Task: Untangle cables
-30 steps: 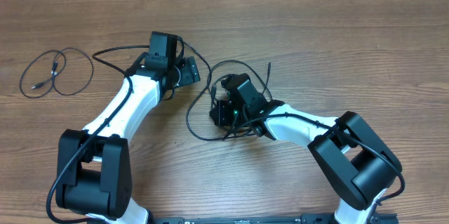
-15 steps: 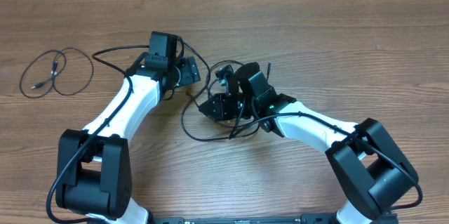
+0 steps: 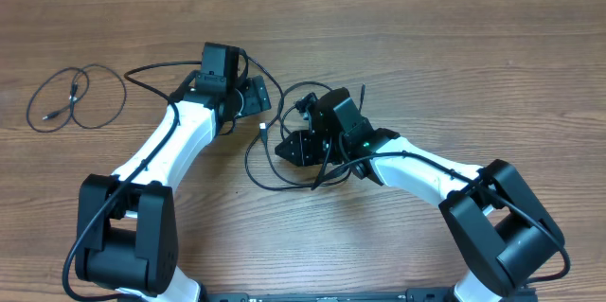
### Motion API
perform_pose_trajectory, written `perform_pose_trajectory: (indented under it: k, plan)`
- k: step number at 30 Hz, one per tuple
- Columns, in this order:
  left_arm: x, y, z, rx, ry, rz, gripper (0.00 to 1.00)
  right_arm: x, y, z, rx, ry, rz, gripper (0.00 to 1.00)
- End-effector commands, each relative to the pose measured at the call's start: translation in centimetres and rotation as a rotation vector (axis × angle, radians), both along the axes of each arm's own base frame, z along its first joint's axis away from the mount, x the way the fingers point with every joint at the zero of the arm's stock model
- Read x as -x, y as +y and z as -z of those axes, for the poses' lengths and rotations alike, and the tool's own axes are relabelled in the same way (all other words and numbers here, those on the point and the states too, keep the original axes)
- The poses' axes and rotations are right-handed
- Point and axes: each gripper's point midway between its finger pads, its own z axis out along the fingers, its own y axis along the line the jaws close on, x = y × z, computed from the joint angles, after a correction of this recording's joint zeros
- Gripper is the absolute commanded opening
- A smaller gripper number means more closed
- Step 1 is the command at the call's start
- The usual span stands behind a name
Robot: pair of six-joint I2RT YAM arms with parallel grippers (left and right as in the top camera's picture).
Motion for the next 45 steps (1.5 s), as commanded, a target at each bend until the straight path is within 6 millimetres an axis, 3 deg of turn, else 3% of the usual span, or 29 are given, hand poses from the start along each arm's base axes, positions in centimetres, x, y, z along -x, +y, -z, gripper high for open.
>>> perform_pose_trajectory:
  k: [1, 11, 12, 14, 15, 17, 18, 19, 21, 25, 38, 42, 45]
  plan:
    - [0.0, -0.2, 0.1, 0.008, 0.003, 0.003, 0.86, -1.2, -1.0, 0.1, 0.064, -0.057, 0.067, 0.25]
    - [0.0, -0.2, 0.1, 0.009, 0.003, 0.003, 0.86, -3.1, -4.1, 1.9, 0.234, -0.101, 0.211, 0.54]
    - [0.0, -0.2, 0.1, 0.008, 0.003, 0.003, 0.87, -3.1, -4.2, 1.9, 0.239, -0.105, 0.216, 0.64]
    - [0.0, -0.2, 0.1, 0.009, 0.003, 0.004, 0.87, -3.3, -4.4, 2.0, 0.25, -0.11, 0.226, 0.95]
    - [0.0, -0.2, 0.1, 0.009, 0.003, 0.004, 0.86, -3.4, -4.5, 2.1, 0.256, -0.114, 0.232, 1.0]
    - [0.0, -0.2, 0.1, 0.009, 0.003, 0.004, 0.84, -3.6, -4.8, 2.1, 0.267, -0.12, 0.243, 1.0]
    - [0.0, -0.3, 0.1, 0.011, 0.004, 0.005, 0.64, -3.7, -4.9, 2.2, 0.275, -0.124, 0.25, 1.0]
    - [0.0, -0.3, 0.1, 0.011, 0.003, 0.005, 0.5, -3.7, -5.0, 2.2, 0.279, -0.127, 0.253, 1.0]
    - [0.0, -0.3, 0.1, 0.011, 0.003, 0.005, 0.29, -3.7, -5.0, 2.2, 0.279, -0.126, 0.253, 1.0]
    - [0.1, -0.3, 0.1, 0.011, 0.004, 0.007, 0.04, -3.7, -5.0, 2.2, 0.28, -0.126, 0.253, 1.0]
    - [0.6, -4.1, -0.3, 0.068, -0.005, 0.104, 0.04, -4.0, -5.4, 1.9, 0.287, -0.132, 0.279, 1.0]
    - [1.0, -5.3, -0.1, 0.065, -0.001, 0.135, 0.04, -4.8, -7.8, -0.8, 0.279, -0.137, 0.337, 0.97]
    - [1.1, -6.1, 0.3, 0.062, 0.001, 0.152, 0.04, -5.7, -11.2, -3.2, 0.288, -0.146, 0.423, 0.99]
